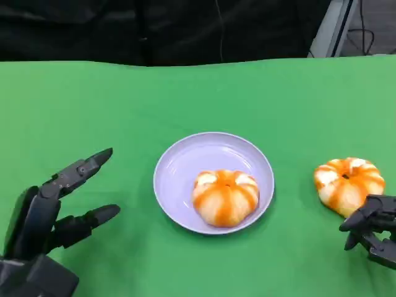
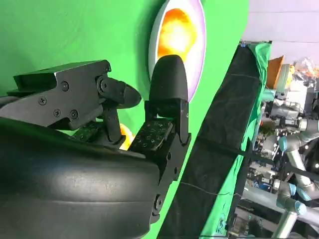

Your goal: Grasp the bread from the table and place it into the plate.

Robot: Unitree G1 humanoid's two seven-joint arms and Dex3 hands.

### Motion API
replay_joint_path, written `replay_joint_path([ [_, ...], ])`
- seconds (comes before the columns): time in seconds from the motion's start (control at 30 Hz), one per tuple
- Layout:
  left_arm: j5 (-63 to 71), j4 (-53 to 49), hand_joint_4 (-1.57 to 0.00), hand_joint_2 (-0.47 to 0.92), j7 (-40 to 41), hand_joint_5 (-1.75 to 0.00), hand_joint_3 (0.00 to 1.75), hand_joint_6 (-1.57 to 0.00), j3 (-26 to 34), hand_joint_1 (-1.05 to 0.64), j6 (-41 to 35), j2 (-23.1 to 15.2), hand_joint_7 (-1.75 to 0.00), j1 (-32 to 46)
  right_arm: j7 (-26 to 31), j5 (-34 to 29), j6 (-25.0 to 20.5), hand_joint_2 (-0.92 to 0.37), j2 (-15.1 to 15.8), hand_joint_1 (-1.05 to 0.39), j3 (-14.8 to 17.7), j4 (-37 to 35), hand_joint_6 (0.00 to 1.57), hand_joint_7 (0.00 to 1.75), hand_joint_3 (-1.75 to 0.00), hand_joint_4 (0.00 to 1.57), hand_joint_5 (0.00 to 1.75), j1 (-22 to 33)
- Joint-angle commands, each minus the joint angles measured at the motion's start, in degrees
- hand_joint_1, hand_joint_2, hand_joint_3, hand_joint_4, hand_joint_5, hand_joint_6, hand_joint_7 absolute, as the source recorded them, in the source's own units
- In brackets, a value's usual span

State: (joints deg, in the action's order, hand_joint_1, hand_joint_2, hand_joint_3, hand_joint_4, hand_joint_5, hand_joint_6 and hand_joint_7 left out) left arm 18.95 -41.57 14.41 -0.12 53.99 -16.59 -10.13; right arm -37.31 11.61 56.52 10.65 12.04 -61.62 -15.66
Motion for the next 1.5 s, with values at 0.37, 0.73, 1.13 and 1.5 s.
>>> replay_joint_path([
  [0.37, -2.52, -2.98, -0.78, 0.92, -0.45, -0.02, 0.17, -0.69, 0.52, -0.06, 0.52, -0.05, -0.01, -1.03, -0.43, 0.84, -0.63, -0.85, 1.06, 0.08, 0.61, 0.10, 0.97, 0.91, -0.60, 0.87, 1.37, -0.36],
  [0.73, -3.58, -6.27, -0.85, 0.92, -1.22, -0.03, 0.28, -0.76, 0.55, 0.02, 1.21, -0.27, -0.03, -2.34, -0.74, 1.00, -0.45, -0.85, 0.96, 0.08, 0.90, 0.05, 0.97, 0.90, -0.60, 0.87, 1.38, -0.47],
  [1.13, -3.47, -7.14, -0.88, 0.92, -1.01, -0.02, 0.34, -0.81, 0.61, 0.05, 1.24, -0.34, -0.03, -2.70, -0.47, 0.67, 0.08, -0.85, 1.01, 0.08, 0.80, 0.03, 0.97, 0.90, -0.60, 0.87, 1.37, -0.47],
  [1.5, -3.73, -10.10, -1.33, 0.92, -2.86, -0.17, 0.38, -1.32, 0.37, 0.00, 2.52, -1.00, -0.12, -2.57, 0.85, -0.12, 0.20, -0.81, 1.18, 0.08, 0.51, -0.08, 0.97, 0.92, -0.65, 0.90, 1.37, 0.05],
])
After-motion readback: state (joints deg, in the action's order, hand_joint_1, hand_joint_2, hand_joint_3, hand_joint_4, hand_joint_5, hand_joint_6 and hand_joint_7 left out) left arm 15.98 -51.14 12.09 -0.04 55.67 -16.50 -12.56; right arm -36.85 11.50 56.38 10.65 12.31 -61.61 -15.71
